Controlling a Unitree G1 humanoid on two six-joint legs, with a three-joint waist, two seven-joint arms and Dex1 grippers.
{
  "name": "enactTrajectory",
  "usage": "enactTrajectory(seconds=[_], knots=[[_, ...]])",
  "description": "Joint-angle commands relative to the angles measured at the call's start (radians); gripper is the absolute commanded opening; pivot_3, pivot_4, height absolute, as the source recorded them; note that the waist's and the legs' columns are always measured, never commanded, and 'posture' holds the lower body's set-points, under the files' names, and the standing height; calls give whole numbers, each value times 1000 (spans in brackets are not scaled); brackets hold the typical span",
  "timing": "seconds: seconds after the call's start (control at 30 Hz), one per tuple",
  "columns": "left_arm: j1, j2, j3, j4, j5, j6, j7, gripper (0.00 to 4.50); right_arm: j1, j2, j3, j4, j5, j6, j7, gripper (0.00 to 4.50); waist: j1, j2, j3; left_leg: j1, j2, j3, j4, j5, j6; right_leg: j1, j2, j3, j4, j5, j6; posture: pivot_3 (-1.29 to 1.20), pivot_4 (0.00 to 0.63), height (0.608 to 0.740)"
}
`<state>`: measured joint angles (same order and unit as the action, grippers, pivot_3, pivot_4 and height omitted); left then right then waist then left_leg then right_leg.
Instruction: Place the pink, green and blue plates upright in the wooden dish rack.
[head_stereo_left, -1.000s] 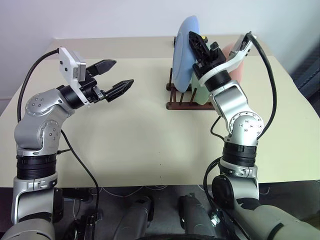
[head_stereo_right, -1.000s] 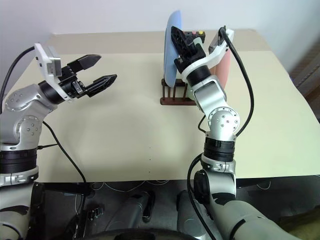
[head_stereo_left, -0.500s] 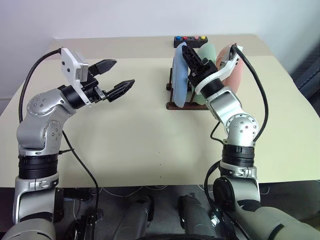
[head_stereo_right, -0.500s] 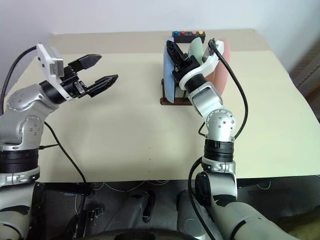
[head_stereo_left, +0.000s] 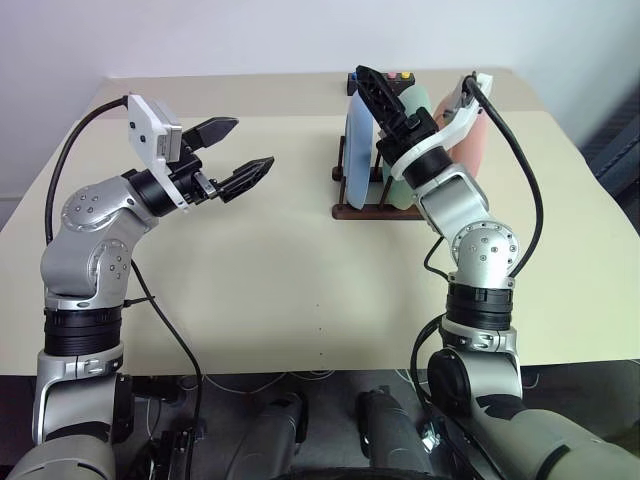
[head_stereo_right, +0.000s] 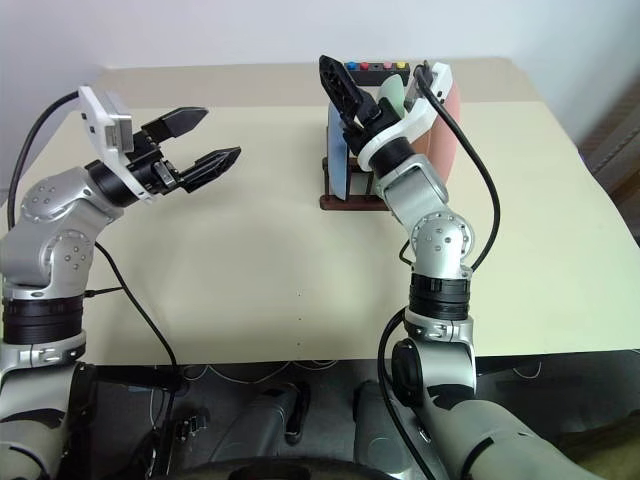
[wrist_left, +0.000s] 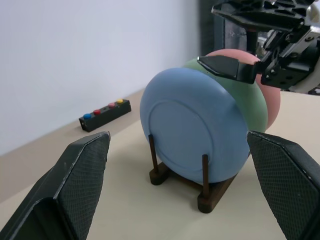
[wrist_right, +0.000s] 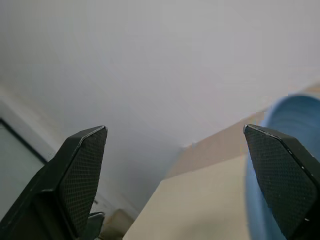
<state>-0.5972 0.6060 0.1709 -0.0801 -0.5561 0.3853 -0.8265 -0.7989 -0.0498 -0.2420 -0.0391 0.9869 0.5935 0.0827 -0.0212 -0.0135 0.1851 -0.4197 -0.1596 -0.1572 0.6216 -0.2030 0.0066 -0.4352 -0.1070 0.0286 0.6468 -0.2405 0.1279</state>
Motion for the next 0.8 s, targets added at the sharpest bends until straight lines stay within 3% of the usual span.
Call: enactTrajectory(seconds=[0.03,0.33,0.43,0.57,0.7,0.8], knots=[[-25,1,7,-17,-2,-7,1,4500,-43,-17,4,-73,0,-16,34,4459,1,0,0,0,0,0,0,0,0,0,0,0,0,0,0,0,150,740],[-24,1,-1,-18,12,-16,0,4500,-31,-135,31,-191,-15,-28,230,4459,1,0,0,0,0,0,0,0,0,0,0,0,0,0,0,0,150,740],[-19,4,-12,-13,24,-23,-9,4500,40,-282,25,-254,-26,-6,387,4459,9,0,0,0,0,0,0,0,0,1,0,0,-1,0,0,0,150,740],[-2,17,-36,4,55,-39,-41,4500,214,-569,1,-344,-15,61,633,4459,14,0,0,0,0,-2,1,-1,2,6,0,-3,-9,0,0,0,150,740],[13,40,-35,53,41,-38,-124,4500,346,-719,-38,-422,26,107,739,4459,2,0,0,0,1,-1,0,-2,3,6,-3,-3,-12,1,-1,0,150,740],[35,57,-43,92,40,-48,-202,4500,446,-767,-60,-457,-4,82,796,4459,6,0,0,0,2,0,-1,-2,2,6,-2,-3,-12,1,-1,0,150,740]])
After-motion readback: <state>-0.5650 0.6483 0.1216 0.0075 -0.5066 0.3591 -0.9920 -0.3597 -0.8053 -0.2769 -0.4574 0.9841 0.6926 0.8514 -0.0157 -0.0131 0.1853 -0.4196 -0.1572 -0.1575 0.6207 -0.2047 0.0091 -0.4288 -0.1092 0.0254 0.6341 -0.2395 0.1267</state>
